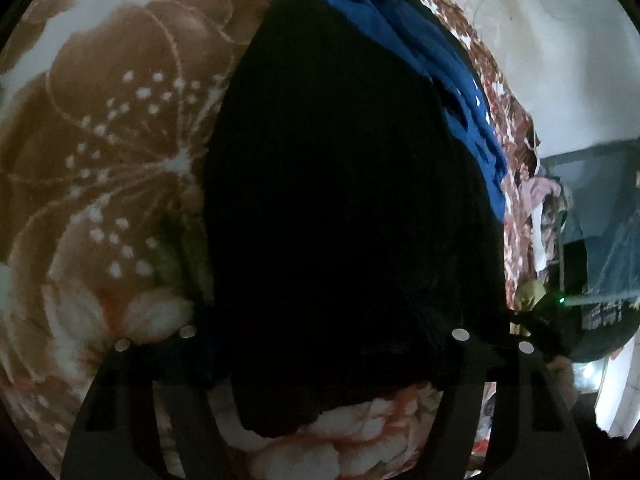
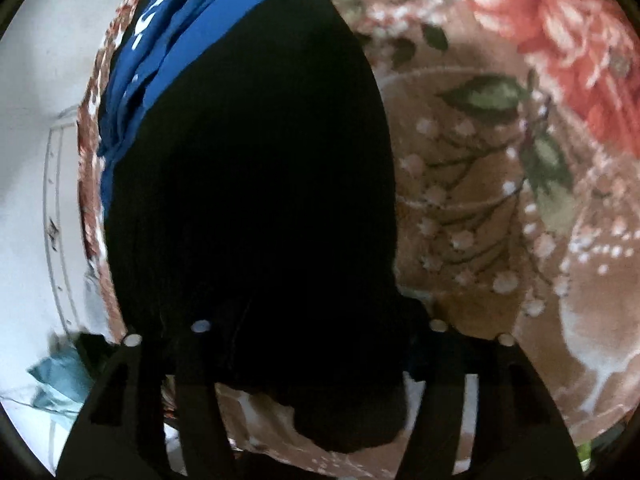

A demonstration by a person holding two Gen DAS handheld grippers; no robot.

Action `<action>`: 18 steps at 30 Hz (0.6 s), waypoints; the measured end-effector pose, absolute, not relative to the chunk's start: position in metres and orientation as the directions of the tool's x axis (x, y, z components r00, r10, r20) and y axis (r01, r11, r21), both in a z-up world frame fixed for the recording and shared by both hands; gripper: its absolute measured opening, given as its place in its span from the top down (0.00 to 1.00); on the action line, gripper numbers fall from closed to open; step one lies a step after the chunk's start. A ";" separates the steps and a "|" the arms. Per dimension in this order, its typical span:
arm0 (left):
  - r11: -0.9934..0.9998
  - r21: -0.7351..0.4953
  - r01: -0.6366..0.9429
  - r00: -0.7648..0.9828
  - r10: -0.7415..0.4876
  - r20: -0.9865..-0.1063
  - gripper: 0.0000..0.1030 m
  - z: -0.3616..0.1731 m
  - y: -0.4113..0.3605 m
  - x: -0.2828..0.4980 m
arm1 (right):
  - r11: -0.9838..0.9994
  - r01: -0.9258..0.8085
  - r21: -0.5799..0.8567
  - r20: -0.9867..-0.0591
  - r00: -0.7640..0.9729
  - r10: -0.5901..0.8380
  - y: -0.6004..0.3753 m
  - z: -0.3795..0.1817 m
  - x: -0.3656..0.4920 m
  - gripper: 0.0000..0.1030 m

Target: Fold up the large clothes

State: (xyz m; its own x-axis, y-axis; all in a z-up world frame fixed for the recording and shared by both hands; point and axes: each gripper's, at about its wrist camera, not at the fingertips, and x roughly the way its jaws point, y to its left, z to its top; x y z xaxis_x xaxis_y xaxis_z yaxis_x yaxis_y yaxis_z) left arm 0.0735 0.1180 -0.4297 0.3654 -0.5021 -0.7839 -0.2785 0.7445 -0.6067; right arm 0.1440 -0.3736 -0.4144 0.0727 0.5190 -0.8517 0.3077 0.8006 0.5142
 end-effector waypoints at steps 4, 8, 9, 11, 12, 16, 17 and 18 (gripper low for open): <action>0.693 -0.669 -0.267 0.361 -0.572 -0.737 0.48 -0.420 0.111 0.076 | 0.795 0.307 0.523 -0.843 0.051 0.535 -0.371 -0.406 0.143 0.38; 0.710 -0.650 -0.271 0.346 -0.559 -0.754 0.41 -0.438 0.108 0.079 | 0.807 0.292 0.512 -0.850 0.041 0.525 -0.364 -0.411 0.148 0.24; 0.698 -0.660 -0.277 0.354 -0.565 -0.746 0.42 -0.442 0.110 0.079 | 0.814 0.299 0.498 -0.858 0.033 0.513 -0.362 -0.417 0.149 0.24; 0.697 -0.661 -0.278 0.355 -0.565 -0.745 0.53 -0.438 0.107 0.081 | 0.837 0.287 0.467 -0.876 0.020 0.482 -0.354 -0.422 0.156 0.31; 0.697 -0.666 -0.264 0.356 -0.571 -0.740 0.67 -0.434 0.104 0.082 | 0.856 0.270 0.440 -0.891 0.012 0.454 -0.351 -0.419 0.158 0.38; 0.737 -0.637 -0.225 0.349 -0.550 -0.759 0.79 -0.422 0.099 0.085 | 0.859 0.243 0.452 -0.887 0.021 0.461 -0.351 -0.408 0.152 0.83; 0.738 -0.637 -0.221 0.351 -0.549 -0.759 0.82 -0.420 0.101 0.086 | 0.863 0.238 0.445 -0.891 0.022 0.453 -0.351 -0.406 0.151 0.87; 0.741 -0.636 -0.216 0.359 -0.546 -0.757 0.87 -0.415 0.102 0.086 | 0.878 0.226 0.422 -0.904 0.026 0.428 -0.350 -0.400 0.151 0.88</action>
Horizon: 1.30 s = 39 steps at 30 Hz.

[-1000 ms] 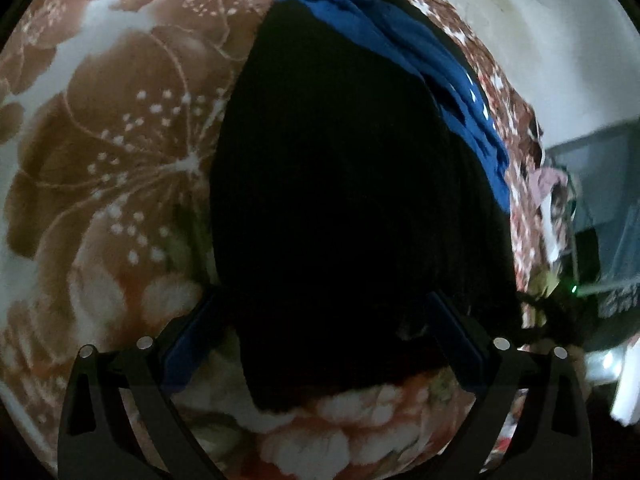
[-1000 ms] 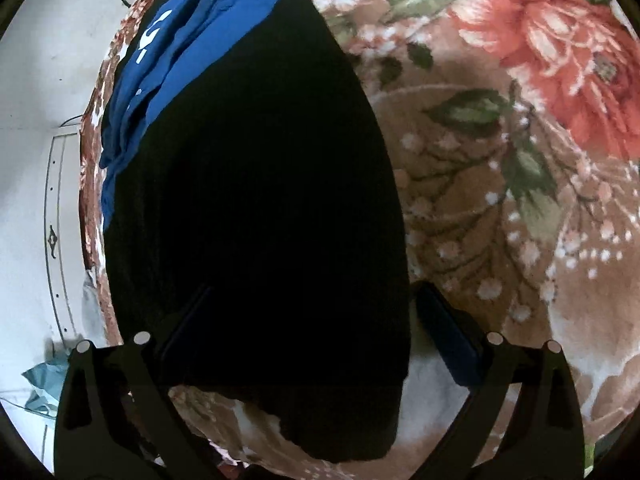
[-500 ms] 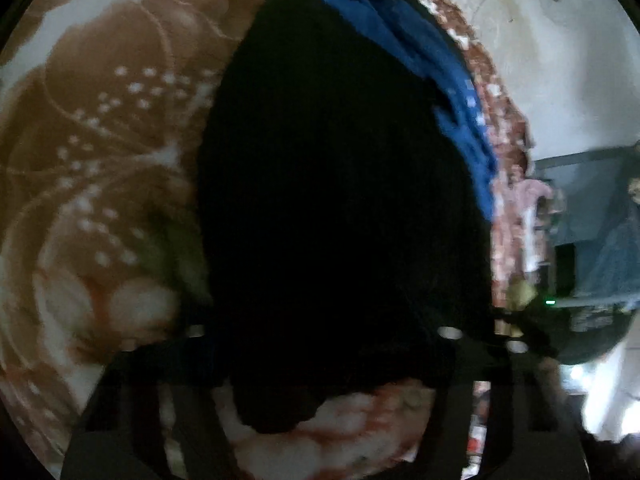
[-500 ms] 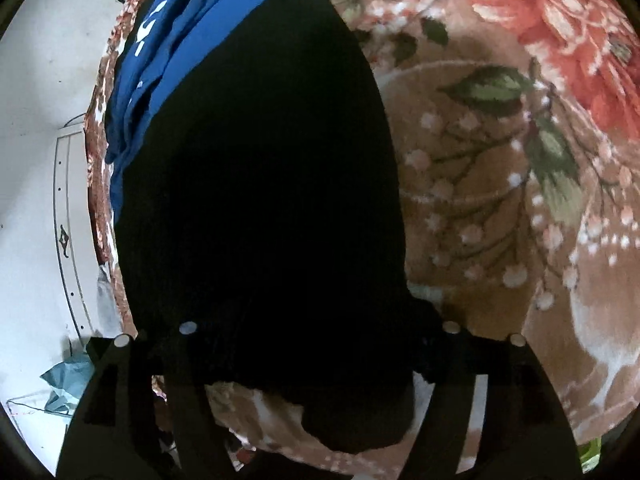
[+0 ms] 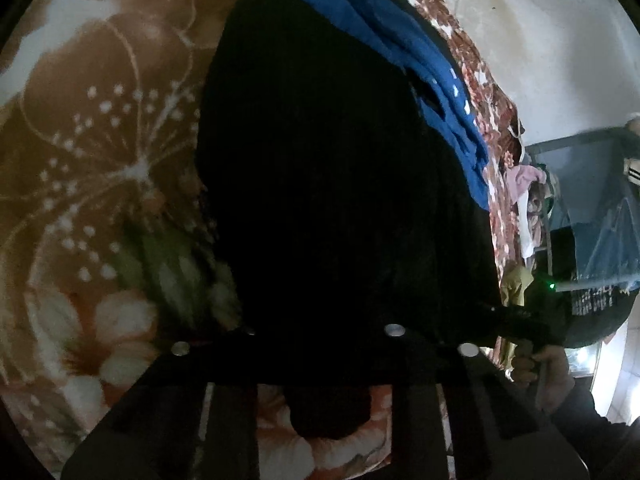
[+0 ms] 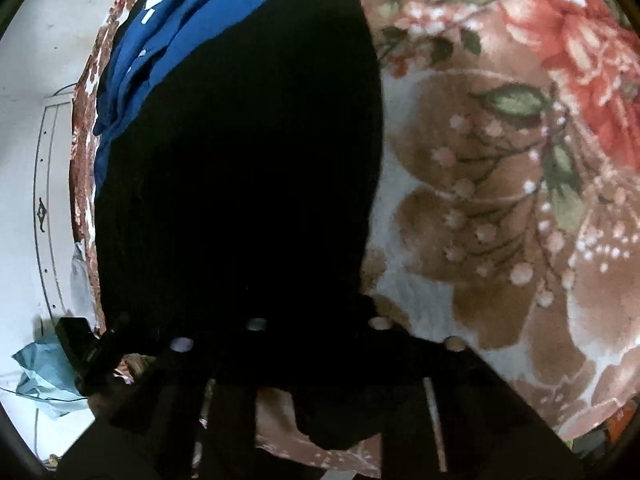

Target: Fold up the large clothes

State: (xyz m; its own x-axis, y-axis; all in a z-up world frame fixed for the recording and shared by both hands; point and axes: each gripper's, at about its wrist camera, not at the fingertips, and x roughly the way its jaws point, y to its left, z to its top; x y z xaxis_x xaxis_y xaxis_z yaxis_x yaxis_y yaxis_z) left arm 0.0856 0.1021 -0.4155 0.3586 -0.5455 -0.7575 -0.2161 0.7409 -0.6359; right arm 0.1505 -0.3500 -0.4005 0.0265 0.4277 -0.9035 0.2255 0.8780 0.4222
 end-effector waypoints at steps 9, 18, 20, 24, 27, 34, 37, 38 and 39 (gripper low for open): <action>0.750 -0.648 -0.135 0.343 -0.578 -0.741 0.89 -0.382 0.102 0.083 | 0.916 0.156 0.369 -0.929 0.060 0.364 -0.344 -0.341 0.135 0.92; 0.786 -0.605 -0.129 0.315 -0.546 -0.776 0.89 -0.366 0.095 0.104 | 0.927 0.028 0.374 -0.928 0.009 0.374 -0.350 -0.333 0.148 0.92; 0.789 -0.596 -0.148 0.318 -0.533 -0.784 0.89 -0.361 0.094 0.114 | 0.921 -0.001 0.390 -0.921 -0.024 0.390 -0.351 -0.335 0.159 0.92; 0.814 -0.569 -0.115 0.357 -0.501 -0.788 0.89 -0.321 0.083 0.139 | 0.887 -0.020 0.460 -0.888 -0.019 0.460 -0.356 -0.318 0.188 0.92; 0.803 -0.586 -0.103 0.420 -0.499 -0.758 0.89 -0.290 0.079 0.162 | 0.873 -0.044 0.485 -0.874 0.003 0.485 -0.361 -0.299 0.209 0.92; 0.787 -0.611 -0.084 0.521 -0.488 -0.700 0.89 -0.254 0.089 0.219 | 0.872 -0.137 0.470 -0.866 0.116 0.486 -0.355 -0.252 0.292 0.92; 0.788 -0.611 -0.072 0.534 -0.487 -0.691 0.89 -0.251 0.098 0.248 | 0.889 -0.132 0.439 -0.874 0.168 0.457 -0.349 -0.244 0.322 0.92; 0.791 -0.608 -0.071 0.537 -0.483 -0.692 0.89 -0.249 0.097 0.256 | 0.896 -0.138 0.422 -0.878 0.183 0.442 -0.349 -0.243 0.332 0.92; 0.792 -0.606 -0.074 0.542 -0.478 -0.691 0.89 -0.249 0.100 0.267 | 0.904 -0.142 0.403 -0.884 0.197 0.424 -0.342 -0.244 0.342 0.92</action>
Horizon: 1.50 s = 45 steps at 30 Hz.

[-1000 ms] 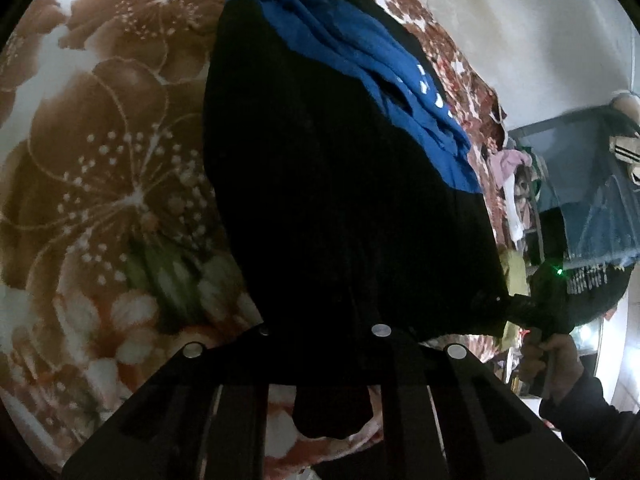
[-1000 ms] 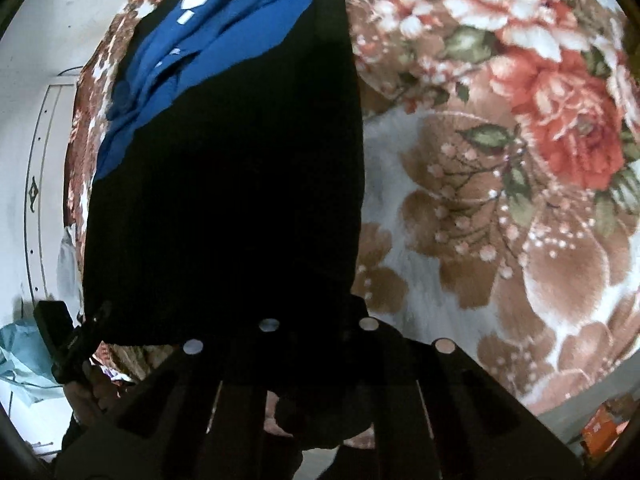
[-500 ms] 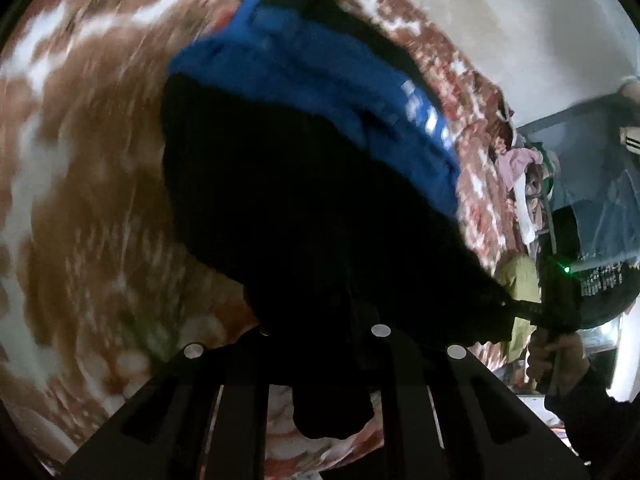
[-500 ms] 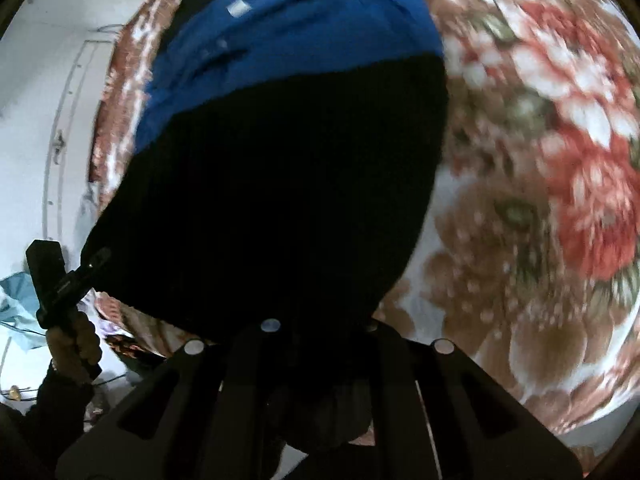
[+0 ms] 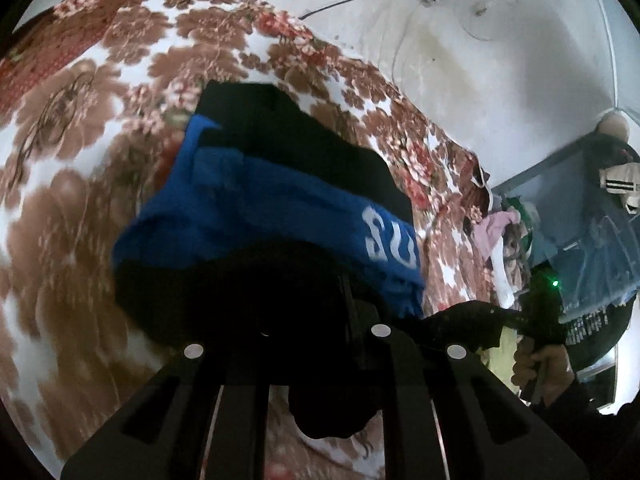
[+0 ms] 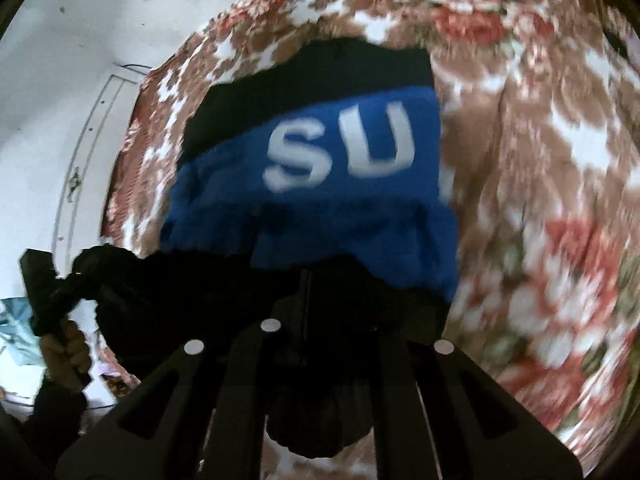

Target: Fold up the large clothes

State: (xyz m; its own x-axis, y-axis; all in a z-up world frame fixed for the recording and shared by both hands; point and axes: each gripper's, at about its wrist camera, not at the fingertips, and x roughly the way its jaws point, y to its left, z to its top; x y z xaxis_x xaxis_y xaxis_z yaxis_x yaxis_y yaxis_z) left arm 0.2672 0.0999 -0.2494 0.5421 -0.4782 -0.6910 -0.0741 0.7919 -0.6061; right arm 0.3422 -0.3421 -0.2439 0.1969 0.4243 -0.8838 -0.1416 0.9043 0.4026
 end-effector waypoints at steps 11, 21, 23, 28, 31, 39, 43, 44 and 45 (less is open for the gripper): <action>0.822 -0.568 -0.036 0.540 -0.462 -0.703 0.89 -0.254 0.119 0.378 | 0.939 -0.133 0.318 -0.902 0.262 0.343 -0.313 -0.259 0.435 0.92; 0.869 -0.494 0.033 0.527 -0.434 -0.730 0.89 -0.255 0.119 0.488 | 0.952 -0.158 0.264 -0.911 0.284 0.300 -0.292 -0.270 0.531 0.92; 0.873 -0.488 0.024 0.523 -0.427 -0.738 0.89 -0.259 0.123 0.506 | 0.954 -0.155 0.257 -0.912 0.288 0.292 -0.292 -0.271 0.551 0.92; 0.863 -0.504 -0.034 0.488 -0.426 -0.762 0.89 -0.284 0.139 0.550 | 0.951 -0.135 0.280 -0.919 0.250 0.306 -0.294 -0.291 0.600 0.92; 0.864 -0.501 -0.059 0.453 -0.424 -0.784 0.89 -0.300 0.144 0.574 | 0.951 -0.114 0.287 -0.925 0.224 0.306 -0.297 -0.309 0.626 0.92; 0.723 -0.627 -0.288 0.337 -0.536 -0.774 0.81 -0.372 0.179 0.611 | 0.923 -0.049 0.382 -0.919 0.086 0.384 -0.312 -0.371 0.666 0.83; 0.698 -0.653 -0.293 0.329 -0.568 -0.754 0.52 -0.365 0.182 0.614 | 0.879 -0.053 0.473 -0.876 0.078 0.476 -0.320 -0.355 0.664 0.40; 0.686 -0.665 -0.295 0.337 -0.576 -0.744 0.34 -0.361 0.184 0.614 | 0.858 -0.049 0.512 -0.854 0.078 0.514 -0.324 -0.347 0.665 0.07; 0.679 -0.671 -0.298 0.359 -0.572 -0.738 0.10 -0.355 0.188 0.614 | 0.846 -0.045 0.531 -0.842 0.079 0.533 -0.326 -0.340 0.665 0.05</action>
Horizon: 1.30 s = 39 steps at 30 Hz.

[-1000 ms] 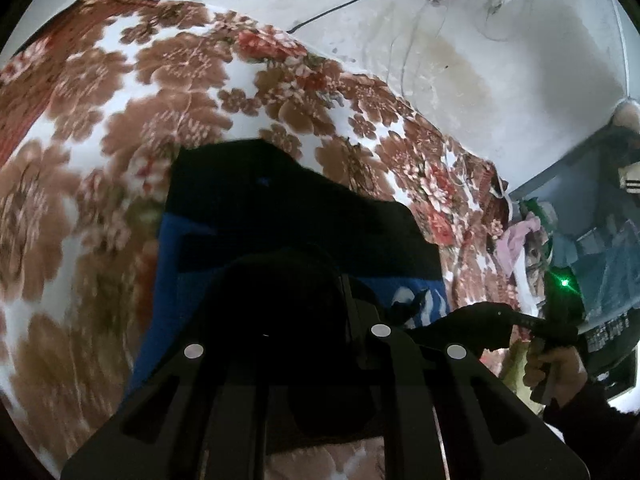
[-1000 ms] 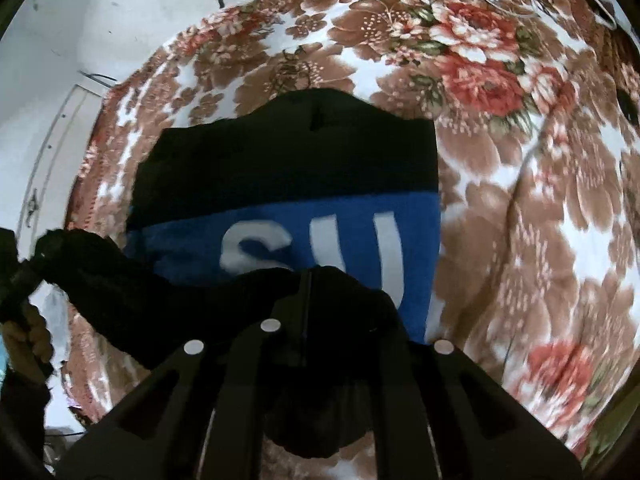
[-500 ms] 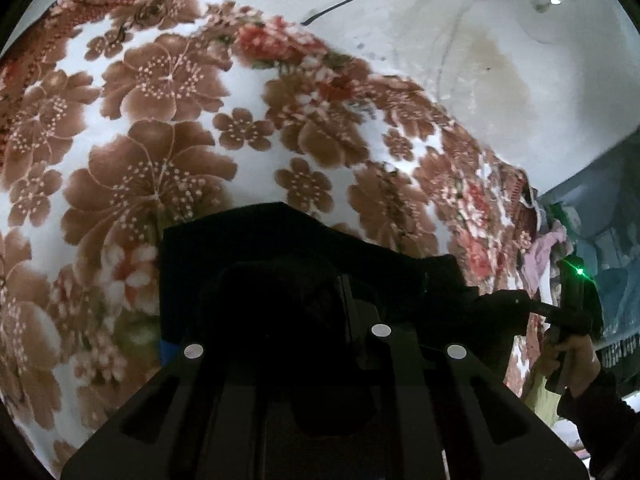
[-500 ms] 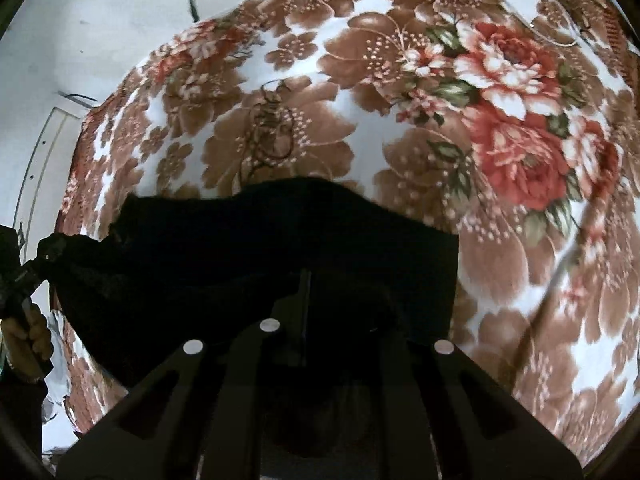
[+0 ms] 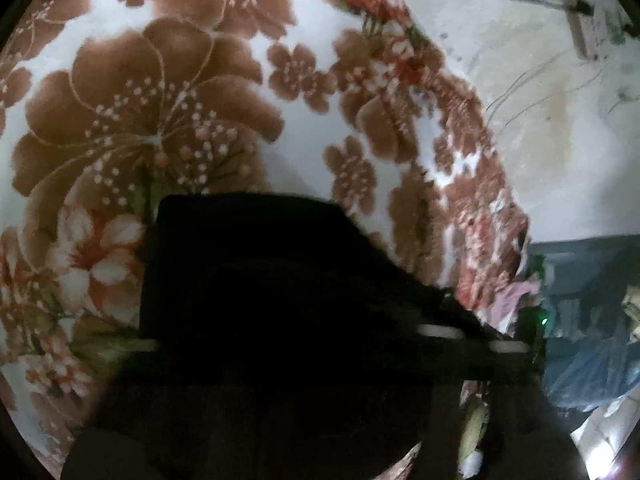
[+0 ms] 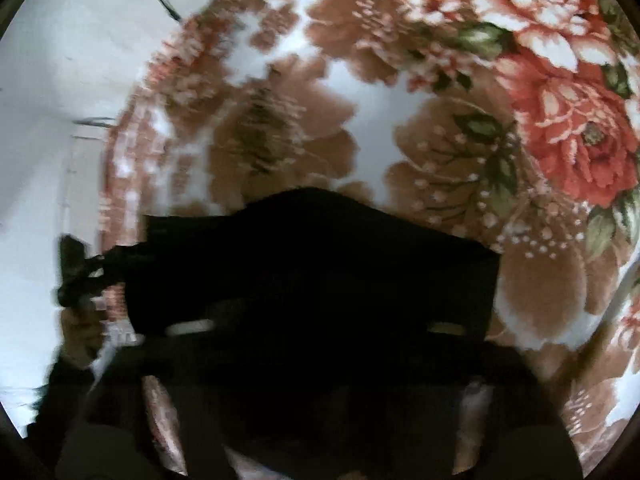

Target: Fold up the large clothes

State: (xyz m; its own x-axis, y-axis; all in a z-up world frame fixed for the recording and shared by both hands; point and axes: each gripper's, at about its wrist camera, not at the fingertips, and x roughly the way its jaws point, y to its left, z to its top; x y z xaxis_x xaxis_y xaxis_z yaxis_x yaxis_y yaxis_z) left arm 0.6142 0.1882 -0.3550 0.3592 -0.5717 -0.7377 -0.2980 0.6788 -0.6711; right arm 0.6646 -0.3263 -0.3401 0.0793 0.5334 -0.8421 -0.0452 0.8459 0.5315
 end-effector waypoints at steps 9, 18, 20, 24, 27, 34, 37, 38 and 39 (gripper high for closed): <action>0.893 -0.433 -0.123 0.448 -0.339 -0.827 0.10 -0.279 0.194 0.610 | 0.942 -0.111 0.317 -0.914 0.231 0.334 -0.355 -0.301 0.662 0.05; 0.989 -0.086 0.120 0.421 -0.129 -0.898 0.13 -0.322 0.170 0.594 | 0.934 -0.337 -0.114 -0.919 0.394 0.030 -0.311 -0.344 0.641 0.05; 0.986 -0.109 0.127 0.404 -0.152 -0.902 0.21 -0.333 0.167 0.598 | 0.929 -0.351 -0.114 -0.918 0.395 0.036 -0.305 -0.357 0.644 0.05; 0.984 -0.127 0.127 0.382 -0.167 -0.909 0.24 -0.350 0.161 0.603 | 0.945 -0.322 -0.061 -0.931 0.361 0.063 -0.304 -0.375 0.655 0.05; 0.976 -0.164 0.143 0.356 -0.206 -0.912 0.46 -0.359 0.153 0.609 | 0.951 -0.309 -0.003 -0.932 0.345 0.109 -0.306 -0.378 0.659 0.23; 0.977 -0.149 0.154 0.360 -0.196 -0.912 0.92 -0.359 0.140 0.606 | 0.911 -0.411 -0.038 -0.932 0.344 0.117 -0.282 -0.370 0.644 0.91; 0.977 -0.146 0.155 0.423 -0.199 -0.884 0.95 -0.334 0.146 0.594 | 0.919 -0.395 -0.014 -0.923 0.357 0.139 -0.291 -0.355 0.641 0.93; 0.976 -0.151 0.155 0.435 -0.204 -0.877 0.95 -0.327 0.147 0.589 | 0.918 -0.396 -0.008 -0.924 0.355 0.145 -0.294 -0.352 0.641 0.93; 0.975 -0.157 0.155 0.447 -0.211 -0.869 0.95 -0.320 0.148 0.585 | 0.916 -0.402 -0.005 -0.924 0.351 0.149 -0.297 -0.347 0.640 0.94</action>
State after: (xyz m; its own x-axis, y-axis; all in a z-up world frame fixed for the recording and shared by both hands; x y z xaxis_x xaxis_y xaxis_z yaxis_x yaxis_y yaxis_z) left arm 0.5845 0.1484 -0.3196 0.4470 -0.2106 -0.8694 0.1552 0.9754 -0.1565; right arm 0.6395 -0.2970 -0.3467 0.3514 0.1489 -0.9243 -0.4021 0.9156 -0.0054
